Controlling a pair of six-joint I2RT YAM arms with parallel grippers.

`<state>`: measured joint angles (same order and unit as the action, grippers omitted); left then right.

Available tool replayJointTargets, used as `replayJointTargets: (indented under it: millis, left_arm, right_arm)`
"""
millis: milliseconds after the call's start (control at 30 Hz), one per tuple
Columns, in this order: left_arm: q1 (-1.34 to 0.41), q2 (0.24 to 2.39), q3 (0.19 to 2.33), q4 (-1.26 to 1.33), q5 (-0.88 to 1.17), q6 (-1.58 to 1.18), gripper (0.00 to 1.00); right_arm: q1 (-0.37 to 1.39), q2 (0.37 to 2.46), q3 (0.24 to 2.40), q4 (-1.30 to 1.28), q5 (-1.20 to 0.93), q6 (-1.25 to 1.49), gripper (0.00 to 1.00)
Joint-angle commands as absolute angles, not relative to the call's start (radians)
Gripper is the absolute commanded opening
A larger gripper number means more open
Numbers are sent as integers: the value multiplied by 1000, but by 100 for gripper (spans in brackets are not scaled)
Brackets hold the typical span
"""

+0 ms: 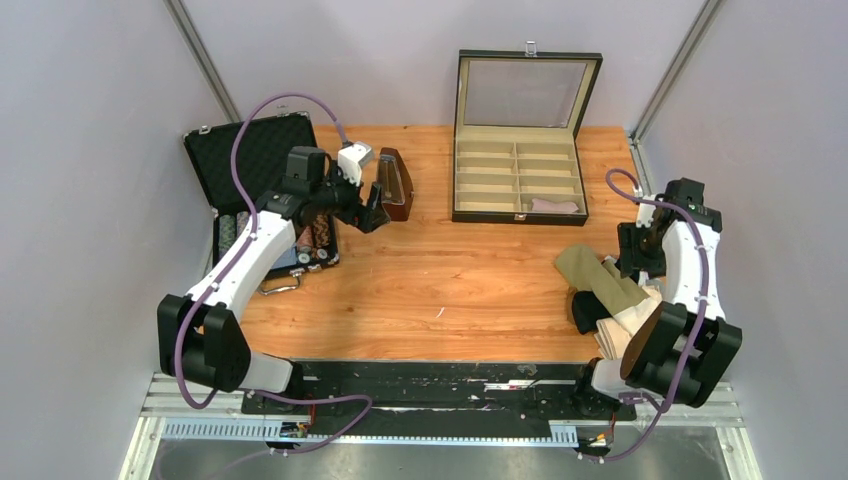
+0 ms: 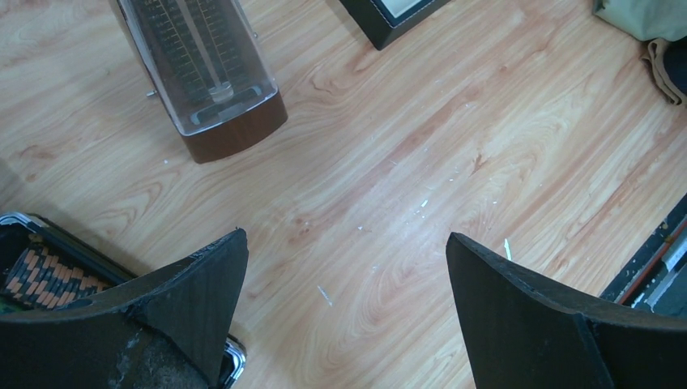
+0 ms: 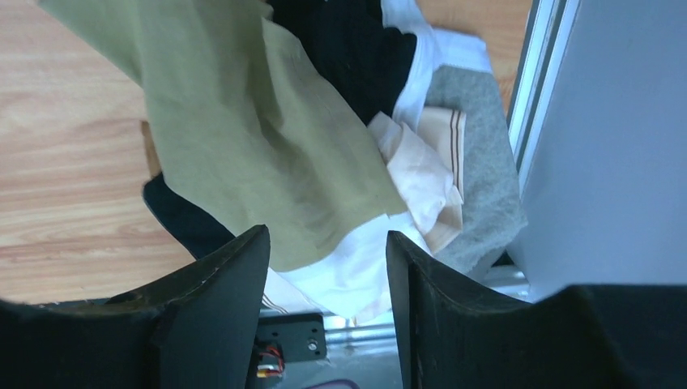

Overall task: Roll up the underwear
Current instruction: Pick up the underwear from the corner of the board.

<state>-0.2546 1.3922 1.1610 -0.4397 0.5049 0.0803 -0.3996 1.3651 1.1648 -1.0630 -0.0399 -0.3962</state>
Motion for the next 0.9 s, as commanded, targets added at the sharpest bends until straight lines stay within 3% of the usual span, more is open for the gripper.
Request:
replayJointTargets:
  millis: [0, 167, 467, 733, 867]
  left_arm:
    - [-259, 1388, 1207, -434, 538, 97, 100]
    - [-270, 1428, 1245, -460, 552, 90, 100]
    - [-292, 1484, 1314, -502, 582, 93, 99]
    - [-293, 1489, 1309, -495, 581, 90, 99]
    - [-293, 1491, 1310, -490, 582, 88, 99]
  right_arm:
    - [-426, 1384, 1163, -1138, 82, -455, 56]
    - [-502, 1394, 1157, -1168, 124, -532, 54]
    - [-700, 1498, 1169, -1224, -42, -626, 54]
    - [-769, 1568, 1184, -1239, -110, -655, 49]
    - [-806, 1600, 1193, -1214, -123, -679, 51]
